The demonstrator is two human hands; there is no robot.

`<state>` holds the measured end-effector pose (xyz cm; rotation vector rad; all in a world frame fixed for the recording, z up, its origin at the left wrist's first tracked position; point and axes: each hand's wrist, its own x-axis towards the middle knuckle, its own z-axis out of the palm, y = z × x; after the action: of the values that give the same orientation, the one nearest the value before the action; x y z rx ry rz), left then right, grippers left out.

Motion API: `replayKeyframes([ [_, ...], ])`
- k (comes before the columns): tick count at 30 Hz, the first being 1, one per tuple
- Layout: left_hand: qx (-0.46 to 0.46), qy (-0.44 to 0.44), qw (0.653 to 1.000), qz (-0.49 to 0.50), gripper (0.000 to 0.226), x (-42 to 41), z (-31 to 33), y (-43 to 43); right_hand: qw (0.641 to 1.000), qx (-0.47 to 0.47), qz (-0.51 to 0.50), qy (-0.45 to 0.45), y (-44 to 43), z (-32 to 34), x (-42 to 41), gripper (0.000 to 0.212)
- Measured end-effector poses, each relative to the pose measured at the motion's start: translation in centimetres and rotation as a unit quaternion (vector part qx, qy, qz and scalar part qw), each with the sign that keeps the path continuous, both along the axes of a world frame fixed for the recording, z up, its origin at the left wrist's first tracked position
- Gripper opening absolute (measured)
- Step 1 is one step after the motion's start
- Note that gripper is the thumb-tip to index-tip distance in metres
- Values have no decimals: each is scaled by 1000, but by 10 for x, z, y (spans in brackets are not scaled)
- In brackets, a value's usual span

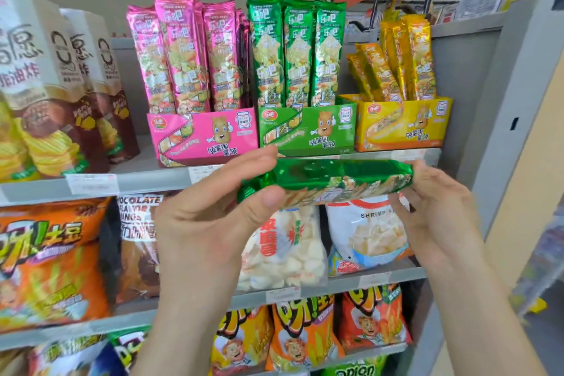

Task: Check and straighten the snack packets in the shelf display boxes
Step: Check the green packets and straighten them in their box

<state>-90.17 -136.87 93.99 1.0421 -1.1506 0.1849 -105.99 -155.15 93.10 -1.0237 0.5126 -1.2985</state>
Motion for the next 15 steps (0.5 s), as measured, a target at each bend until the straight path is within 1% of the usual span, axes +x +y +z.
replayKeyframes([
  [1,-23,39,998,-38,26,-6,5,-2,998,-18,-38,50,1,-6,-1,33],
  [2,-39,73,994,-65,25,-12,10,-4,990,-48,-82,107,1,-11,-2,29],
  [4,-42,103,991,-69,27,-20,17,-8,951,-142,-169,217,4,-17,-5,13],
  [5,-34,107,992,-65,27,-23,21,-10,928,-202,-192,248,8,-16,-8,11],
  [6,-23,109,992,-65,25,-26,24,-12,907,-271,-191,261,13,-14,-10,18],
  [7,-12,111,991,-71,22,-29,27,-16,889,-334,-164,268,20,-11,-10,28],
  [9,2,118,989,-92,17,-35,30,-25,869,-408,-49,276,37,-5,-2,46],
  [10,6,122,987,-103,17,-39,30,-30,867,-422,7,265,44,-4,5,48],
  [11,9,131,985,-115,17,-41,30,-33,871,-424,42,245,48,-7,12,44],
  [13,18,168,975,-147,17,-42,29,-38,887,-413,46,204,54,-10,19,32],
  [15,37,211,962,-171,18,-37,27,-39,896,-404,29,185,54,-12,19,29],
])
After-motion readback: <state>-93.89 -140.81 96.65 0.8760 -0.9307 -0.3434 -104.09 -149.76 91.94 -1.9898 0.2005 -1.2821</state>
